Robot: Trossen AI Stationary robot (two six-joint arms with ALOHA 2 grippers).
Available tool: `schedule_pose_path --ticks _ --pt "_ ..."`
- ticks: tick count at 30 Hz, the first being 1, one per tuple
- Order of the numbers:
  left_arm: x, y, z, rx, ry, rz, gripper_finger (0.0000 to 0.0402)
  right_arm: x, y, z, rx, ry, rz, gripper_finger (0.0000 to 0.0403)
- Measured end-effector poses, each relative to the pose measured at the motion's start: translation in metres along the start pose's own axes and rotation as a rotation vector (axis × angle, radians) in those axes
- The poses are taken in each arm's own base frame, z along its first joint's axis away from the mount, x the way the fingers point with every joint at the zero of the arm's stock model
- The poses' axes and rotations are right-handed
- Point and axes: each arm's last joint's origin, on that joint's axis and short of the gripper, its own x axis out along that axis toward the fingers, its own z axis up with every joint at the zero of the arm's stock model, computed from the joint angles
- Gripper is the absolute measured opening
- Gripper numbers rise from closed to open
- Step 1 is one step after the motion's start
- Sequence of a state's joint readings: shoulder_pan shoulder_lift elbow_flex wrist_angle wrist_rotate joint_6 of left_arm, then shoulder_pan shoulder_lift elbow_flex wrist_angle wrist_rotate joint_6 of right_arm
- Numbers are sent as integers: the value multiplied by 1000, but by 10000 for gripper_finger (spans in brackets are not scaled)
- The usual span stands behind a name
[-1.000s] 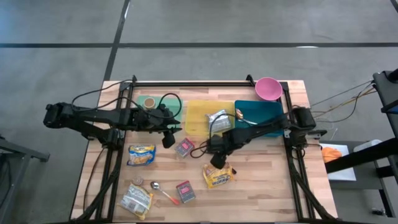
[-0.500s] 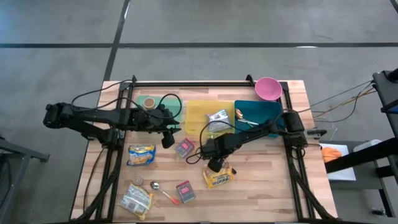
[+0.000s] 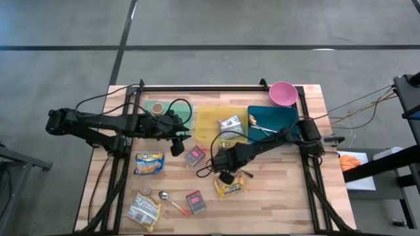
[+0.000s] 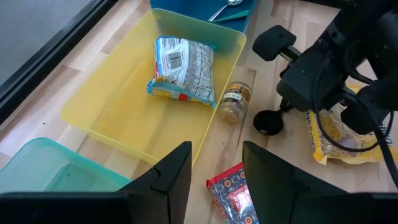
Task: Pick & Place Food Item
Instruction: Put the black spoon into the blue bin
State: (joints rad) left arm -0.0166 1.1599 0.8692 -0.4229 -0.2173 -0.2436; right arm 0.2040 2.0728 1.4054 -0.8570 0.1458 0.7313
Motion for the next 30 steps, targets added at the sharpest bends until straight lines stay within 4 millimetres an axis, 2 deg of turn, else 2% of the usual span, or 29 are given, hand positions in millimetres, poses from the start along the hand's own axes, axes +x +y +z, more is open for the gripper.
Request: schedule_pose_path --ticks 5,13,21,30 --pt "0 0 0 1 0 0 149 -9 -3 -4 -10 -30 -43 9" --pt "0 0 0 2 3 1 149 -36 -10 -8 5 -90 -41 8" --pt "0 0 -1 4 11 3 149 -73 -19 -16 12 -175 -37 8" --pt "0 0 1 -27 -7 -2 149 -123 -51 -31 -18 -294 -45 8"
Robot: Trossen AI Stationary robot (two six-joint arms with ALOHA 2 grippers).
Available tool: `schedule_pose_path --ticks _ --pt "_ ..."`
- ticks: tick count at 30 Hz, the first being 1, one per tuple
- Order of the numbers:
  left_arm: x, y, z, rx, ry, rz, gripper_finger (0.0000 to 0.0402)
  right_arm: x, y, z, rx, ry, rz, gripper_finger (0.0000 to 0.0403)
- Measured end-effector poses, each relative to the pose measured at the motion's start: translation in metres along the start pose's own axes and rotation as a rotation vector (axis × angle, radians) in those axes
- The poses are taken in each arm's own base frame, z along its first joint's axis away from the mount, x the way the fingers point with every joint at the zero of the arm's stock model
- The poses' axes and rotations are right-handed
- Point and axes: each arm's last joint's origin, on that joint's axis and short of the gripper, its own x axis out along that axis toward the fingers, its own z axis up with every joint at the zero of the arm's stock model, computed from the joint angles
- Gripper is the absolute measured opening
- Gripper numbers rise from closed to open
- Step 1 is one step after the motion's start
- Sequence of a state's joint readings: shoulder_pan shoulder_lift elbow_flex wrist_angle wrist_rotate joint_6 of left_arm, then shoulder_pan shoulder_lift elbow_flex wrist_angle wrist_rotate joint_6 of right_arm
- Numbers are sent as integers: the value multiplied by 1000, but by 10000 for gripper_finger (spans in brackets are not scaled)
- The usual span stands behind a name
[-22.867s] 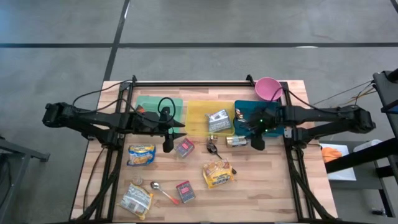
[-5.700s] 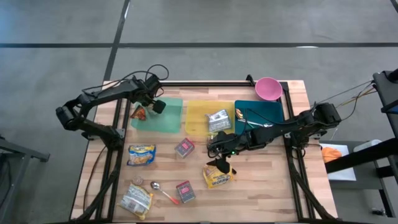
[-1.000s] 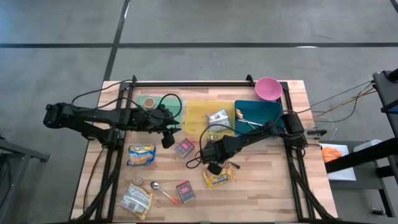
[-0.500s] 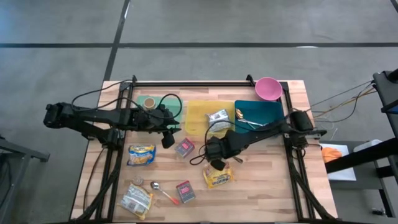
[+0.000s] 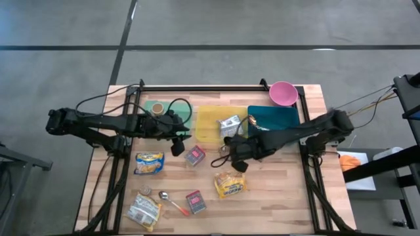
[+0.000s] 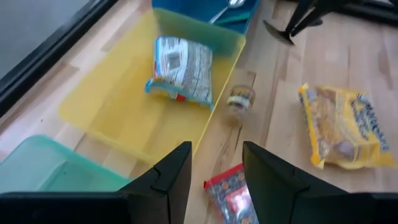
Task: Pick & Place Food Item
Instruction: Put the black spoon into the blue bin
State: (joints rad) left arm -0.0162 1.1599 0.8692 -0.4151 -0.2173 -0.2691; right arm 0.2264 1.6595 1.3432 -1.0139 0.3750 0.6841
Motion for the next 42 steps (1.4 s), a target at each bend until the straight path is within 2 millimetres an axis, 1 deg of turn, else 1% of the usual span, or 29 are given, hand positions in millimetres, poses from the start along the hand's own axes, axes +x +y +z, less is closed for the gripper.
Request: schedule_pose_path --ticks 3,5,8,14,20,26,31,33,38,42 --pt "0 -1 3 -7 -27 -8 149 -13 -21 -6 19 -35 -13 8" --pt "0 -1 4 -9 -37 -11 149 -19 -36 -12 -5 -45 -37 8" --pt "0 -1 4 -11 -43 -12 149 -23 -59 -24 -26 -48 -49 8" --pt "0 -1 5 -14 -48 -14 149 -19 -99 -49 18 -37 -82 8" --pt "0 -1 5 -15 -49 -14 149 -18 -125 -65 51 -37 -84 8" --pt "0 -1 5 -15 -49 -14 149 -7 -147 -65 117 32 -66 8" --pt "0 -1 5 -15 -49 -13 149 9 -167 -60 237 98 -65 8" --pt "0 -1 5 -15 -49 -13 149 14 -174 -55 280 92 -39 8" --pt "0 -1 5 -15 -49 -13 149 28 -185 -48 267 103 19 8" --pt "0 -1 5 -11 -48 -13 149 44 -186 -47 216 163 11 8"
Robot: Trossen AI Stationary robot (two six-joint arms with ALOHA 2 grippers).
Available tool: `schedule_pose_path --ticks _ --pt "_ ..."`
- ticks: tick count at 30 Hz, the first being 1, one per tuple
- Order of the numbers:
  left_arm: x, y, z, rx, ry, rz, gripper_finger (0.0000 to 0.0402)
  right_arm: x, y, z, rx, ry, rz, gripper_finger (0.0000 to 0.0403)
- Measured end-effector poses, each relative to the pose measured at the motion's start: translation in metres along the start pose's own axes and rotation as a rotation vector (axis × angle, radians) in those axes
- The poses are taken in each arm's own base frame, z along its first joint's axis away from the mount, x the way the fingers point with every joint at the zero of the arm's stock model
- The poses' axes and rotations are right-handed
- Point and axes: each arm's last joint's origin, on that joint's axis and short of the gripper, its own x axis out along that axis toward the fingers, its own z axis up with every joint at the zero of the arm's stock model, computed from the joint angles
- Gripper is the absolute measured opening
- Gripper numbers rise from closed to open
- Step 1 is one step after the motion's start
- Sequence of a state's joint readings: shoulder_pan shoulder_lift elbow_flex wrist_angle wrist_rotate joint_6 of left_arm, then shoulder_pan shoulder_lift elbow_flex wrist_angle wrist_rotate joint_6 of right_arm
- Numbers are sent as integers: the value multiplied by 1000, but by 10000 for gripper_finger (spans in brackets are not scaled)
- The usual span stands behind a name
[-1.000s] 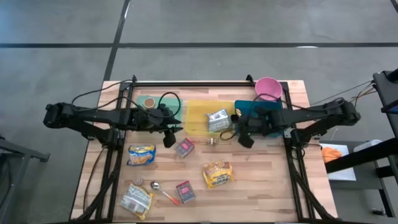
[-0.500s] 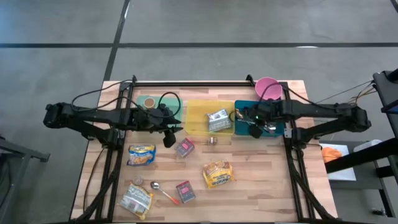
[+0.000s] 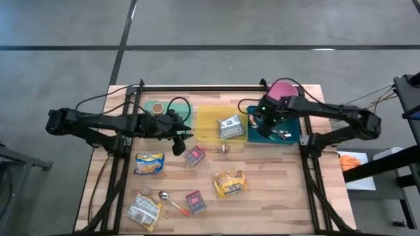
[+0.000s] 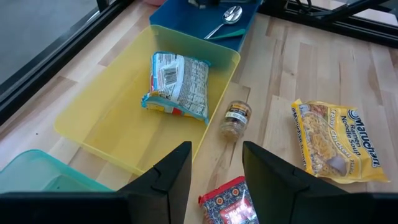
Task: Pick & Place Food Item
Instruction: Put the black spoon into the blue bin
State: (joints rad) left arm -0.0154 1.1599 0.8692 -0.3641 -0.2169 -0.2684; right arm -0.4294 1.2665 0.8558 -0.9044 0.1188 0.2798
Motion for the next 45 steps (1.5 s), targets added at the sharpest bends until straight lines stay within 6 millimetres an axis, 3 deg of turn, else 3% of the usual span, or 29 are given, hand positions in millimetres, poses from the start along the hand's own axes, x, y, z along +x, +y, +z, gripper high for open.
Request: schedule_pose_path --ticks 10,45 --pt "0 0 0 1 2 1 149 39 7 11 31 88 -29 8" --pt "0 0 -1 3 7 2 149 78 2 14 75 232 -10 8"
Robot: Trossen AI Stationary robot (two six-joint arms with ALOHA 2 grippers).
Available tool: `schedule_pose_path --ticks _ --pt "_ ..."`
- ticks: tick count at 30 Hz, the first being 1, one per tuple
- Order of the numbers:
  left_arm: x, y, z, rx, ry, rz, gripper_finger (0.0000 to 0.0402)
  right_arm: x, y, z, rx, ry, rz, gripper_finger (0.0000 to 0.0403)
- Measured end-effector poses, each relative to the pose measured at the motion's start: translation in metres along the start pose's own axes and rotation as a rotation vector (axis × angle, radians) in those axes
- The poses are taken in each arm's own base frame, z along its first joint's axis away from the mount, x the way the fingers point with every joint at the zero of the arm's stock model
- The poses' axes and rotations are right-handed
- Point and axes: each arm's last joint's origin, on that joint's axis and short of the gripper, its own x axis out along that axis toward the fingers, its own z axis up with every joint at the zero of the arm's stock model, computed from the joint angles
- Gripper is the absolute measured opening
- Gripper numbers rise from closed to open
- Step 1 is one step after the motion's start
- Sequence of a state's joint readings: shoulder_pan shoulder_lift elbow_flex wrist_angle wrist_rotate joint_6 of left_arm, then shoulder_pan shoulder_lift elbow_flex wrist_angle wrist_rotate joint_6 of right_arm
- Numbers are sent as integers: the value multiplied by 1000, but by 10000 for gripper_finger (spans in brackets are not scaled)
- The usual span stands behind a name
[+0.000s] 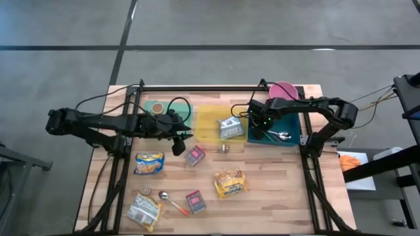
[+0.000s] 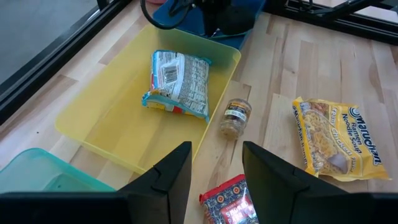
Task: Pick & Place Food Item
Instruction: Put the black spoon into the blue bin, then put the brown seasoning bottle into the green bin
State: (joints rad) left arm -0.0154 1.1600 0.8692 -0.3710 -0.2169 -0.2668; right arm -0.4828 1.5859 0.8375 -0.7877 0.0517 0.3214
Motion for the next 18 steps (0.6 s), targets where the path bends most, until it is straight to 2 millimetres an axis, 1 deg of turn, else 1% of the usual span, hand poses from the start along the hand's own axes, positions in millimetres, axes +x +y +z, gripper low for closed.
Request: schedule_pose_path --ticks 7,9,12,18 --pt "0 0 0 0 0 0 149 -1 0 1 16 -14 5 9" --pt "0 0 0 -1 0 0 149 -1 0 1 16 -14 7 16" --pt "0 0 0 -1 0 0 149 -1 0 0 21 -13 8 45" --pt "0 0 0 -1 0 0 149 -1 0 0 39 -14 3 132"
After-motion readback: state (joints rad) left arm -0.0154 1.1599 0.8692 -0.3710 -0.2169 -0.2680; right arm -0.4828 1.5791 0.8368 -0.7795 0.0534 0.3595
